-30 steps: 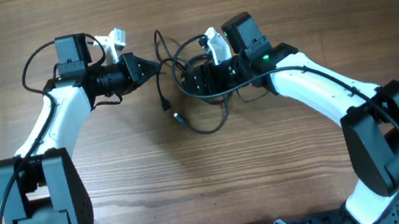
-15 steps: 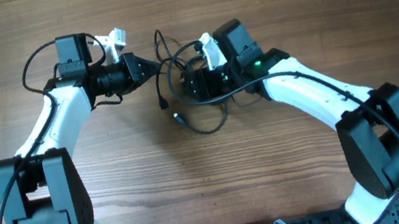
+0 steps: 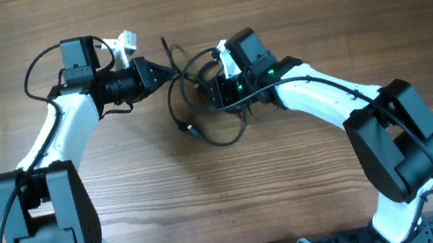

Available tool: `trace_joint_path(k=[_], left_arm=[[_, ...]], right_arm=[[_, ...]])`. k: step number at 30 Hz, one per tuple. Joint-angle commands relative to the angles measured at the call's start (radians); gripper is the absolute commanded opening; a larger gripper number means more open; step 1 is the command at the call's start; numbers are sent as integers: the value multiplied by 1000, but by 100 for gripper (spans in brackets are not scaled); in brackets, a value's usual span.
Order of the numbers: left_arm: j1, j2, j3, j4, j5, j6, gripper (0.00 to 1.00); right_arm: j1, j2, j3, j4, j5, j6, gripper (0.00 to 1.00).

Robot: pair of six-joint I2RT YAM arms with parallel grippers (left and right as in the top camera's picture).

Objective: Untangle cables

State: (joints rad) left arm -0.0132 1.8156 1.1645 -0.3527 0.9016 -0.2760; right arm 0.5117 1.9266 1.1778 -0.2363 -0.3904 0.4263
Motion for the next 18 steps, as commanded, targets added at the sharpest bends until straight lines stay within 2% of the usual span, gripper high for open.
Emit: trace_joint_path(k=[1, 3, 7, 11, 13, 15, 18], left_arm=[[-5, -2, -2, 5, -6, -2, 11], [-5, -2, -2, 5, -6, -2, 11], [-4, -2, -2, 2, -14, -2, 14], [4, -2, -2, -10, -77, -55, 17], [3, -2, -2, -10, -68, -56, 24], [2, -2, -3, -8, -27, -58, 31], [2, -2, -2, -7, -8, -59, 48]], right_arm=[[2, 19, -8, 1, 21, 4, 17], [1, 18, -7, -18, -14, 88, 14], [-37, -29, 2, 60, -309, 56, 8], [-119, -93, 2, 185, -588, 234, 5], [-138, -92, 2, 222, -625, 310, 4], [-139, -92, 2, 222, -589, 308, 4], [-139, -92, 2, 230, -583, 310, 4]])
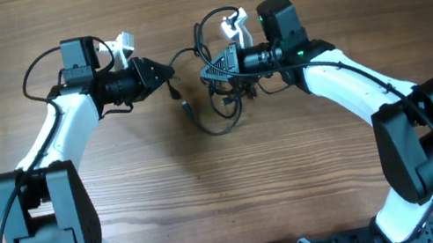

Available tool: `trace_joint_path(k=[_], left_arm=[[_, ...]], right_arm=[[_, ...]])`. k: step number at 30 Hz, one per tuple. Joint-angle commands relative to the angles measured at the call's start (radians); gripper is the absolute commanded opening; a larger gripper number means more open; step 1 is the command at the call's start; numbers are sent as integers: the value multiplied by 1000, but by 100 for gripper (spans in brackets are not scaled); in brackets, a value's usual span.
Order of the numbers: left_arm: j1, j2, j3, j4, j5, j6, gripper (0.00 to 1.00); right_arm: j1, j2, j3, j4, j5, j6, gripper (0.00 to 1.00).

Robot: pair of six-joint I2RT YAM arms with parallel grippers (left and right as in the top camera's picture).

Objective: Untangle cables

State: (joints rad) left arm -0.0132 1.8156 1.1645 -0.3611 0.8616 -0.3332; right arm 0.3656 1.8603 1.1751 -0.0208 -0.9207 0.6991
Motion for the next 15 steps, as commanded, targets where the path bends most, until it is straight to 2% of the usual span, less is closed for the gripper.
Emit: trace_joint_path(k=[1, 2, 6, 15], left_arm=[[2, -2, -2, 2, 32, -6, 51], [2, -2, -2, 1, 32, -18, 56], [-24, -2, -2, 0, 43, -24, 60], [-150, 28, -2, 44, 33, -121, 63]], right_arm=[[7, -25, 5, 17, -53, 40, 4], [7, -26, 5, 23, -58, 59, 4], [7, -26, 5, 82, -97, 103, 4], [8, -25, 5, 209, -169, 217, 4]])
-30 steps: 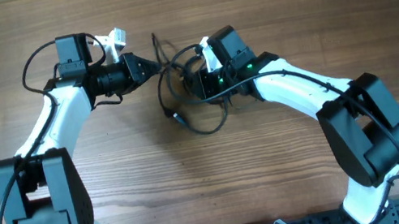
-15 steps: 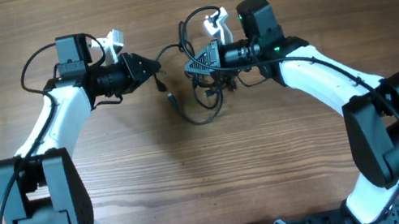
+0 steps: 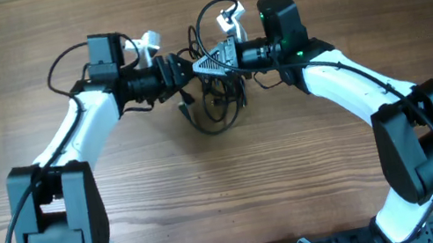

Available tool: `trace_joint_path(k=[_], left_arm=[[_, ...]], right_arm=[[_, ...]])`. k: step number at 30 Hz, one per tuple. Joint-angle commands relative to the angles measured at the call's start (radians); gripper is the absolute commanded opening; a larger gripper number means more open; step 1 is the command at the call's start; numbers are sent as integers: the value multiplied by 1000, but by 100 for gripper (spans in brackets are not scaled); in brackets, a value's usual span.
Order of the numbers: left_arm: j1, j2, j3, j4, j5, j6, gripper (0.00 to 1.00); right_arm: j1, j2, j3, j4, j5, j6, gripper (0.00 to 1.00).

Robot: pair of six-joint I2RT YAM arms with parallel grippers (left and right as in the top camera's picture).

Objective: Untangle cables

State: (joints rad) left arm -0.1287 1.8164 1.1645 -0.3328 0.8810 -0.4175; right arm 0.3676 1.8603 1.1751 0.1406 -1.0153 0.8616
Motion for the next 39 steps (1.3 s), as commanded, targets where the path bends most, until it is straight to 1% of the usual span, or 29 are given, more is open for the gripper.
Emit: trace_joint_path(k=[1, 4, 6, 8, 10, 12, 19, 25, 30, 35, 39], left_arm=[[-50, 31, -3, 20, -7, -39, 65], [-74, 42, -3, 21, -73, -63, 66], [-79, 51, -3, 24, -84, -63, 66], [-79, 64, -2, 19, -132, -71, 64], [-73, 77, -2, 0, -190, -118, 64], [-68, 79, -3, -14, -217, -119, 64], [-64, 79, -2, -39, -320, -120, 58], [-51, 79, -2, -54, -409, -122, 57], [-31, 79, -3, -66, -441, -122, 57], [-6, 79, -2, -75, -460, -122, 57], [47, 79, -2, -87, -472, -122, 56]], right_arm=[[6, -25, 5, 101, -111, 87, 4], [6, -25, 5, 210, -172, 170, 4], [6, -25, 5, 275, -206, 213, 4], [-3, -25, 5, 351, -235, 257, 4], [-26, -25, 5, 438, -255, 320, 4], [-60, -25, 5, 498, -266, 369, 4], [-215, -25, 5, 528, -296, 425, 5], [-375, -25, 5, 528, -354, 433, 4], [-516, -25, 5, 528, -428, 424, 4], [-617, -25, -6, 523, -492, 421, 4], [-684, -25, -24, 520, -516, 393, 4]])
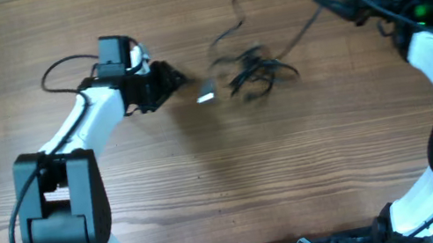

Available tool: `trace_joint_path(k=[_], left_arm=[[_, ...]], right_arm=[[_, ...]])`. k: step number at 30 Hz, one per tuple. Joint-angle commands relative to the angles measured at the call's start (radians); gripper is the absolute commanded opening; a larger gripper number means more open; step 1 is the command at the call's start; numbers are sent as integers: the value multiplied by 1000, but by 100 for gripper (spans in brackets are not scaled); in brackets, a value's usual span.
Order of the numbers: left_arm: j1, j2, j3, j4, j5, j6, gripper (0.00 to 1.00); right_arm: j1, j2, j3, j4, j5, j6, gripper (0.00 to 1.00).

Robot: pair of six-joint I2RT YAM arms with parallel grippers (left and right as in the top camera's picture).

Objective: Untangle cables

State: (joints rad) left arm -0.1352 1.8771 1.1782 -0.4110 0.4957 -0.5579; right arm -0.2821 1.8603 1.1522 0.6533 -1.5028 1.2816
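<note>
A black cable lies bunched in a tangle point(249, 71) at mid-table. One strand loops up and across the back, and another point(306, 30) runs up to the right. My right gripper sits far back right, pointing left, shut on that cable. A pale connector end point(206, 97) lies blurred to the left of the tangle, free of both grippers. My left gripper point(177, 78) points right a short way left of the connector. It looks open, and no strand reaches it.
The wooden table point(229, 191) carries nothing else. Each arm's own thin wiring loops beside its wrist. The arm bases and a black rail stand at the front edge.
My right gripper has gone from the table's middle to the far back right with the cable, which is now stretched out. My left gripper has drawn back left and no longer touches the cable.
First both grippers were at the bundle, the left pinching a strand and the right down on the heap. Then the right held it lifted, and the left closed in beside it. Now the right is far back right and the bundle is spread out.
</note>
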Motion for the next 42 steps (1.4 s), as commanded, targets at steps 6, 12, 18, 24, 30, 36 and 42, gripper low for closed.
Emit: trace_joint_path(k=[6, 12, 18, 24, 30, 36, 42], left_arm=[[108, 18, -16, -16, -86, 18, 56], [108, 18, -16, -15, -86, 18, 61], [106, 18, -16, 8, 20, 22, 71], [76, 18, -16, 51, 180, 80, 77], [-39, 19, -16, 86, 98, 82, 82], [-59, 19, -16, 94, 72, 79, 84], [-59, 19, -16, 95, 95, 79, 86]], right_arm=[[-42, -24, -109, -29, 18, -116, 4], [-42, -24, -231, -31, 93, -175, 4], [-38, -24, -361, -80, 166, -272, 4], [99, -24, -362, -18, 165, -251, 4], [323, -25, -358, 640, 164, 267, 4], [431, -39, -263, 1002, 222, 607, 4], [453, -39, -261, 992, 241, 616, 5]])
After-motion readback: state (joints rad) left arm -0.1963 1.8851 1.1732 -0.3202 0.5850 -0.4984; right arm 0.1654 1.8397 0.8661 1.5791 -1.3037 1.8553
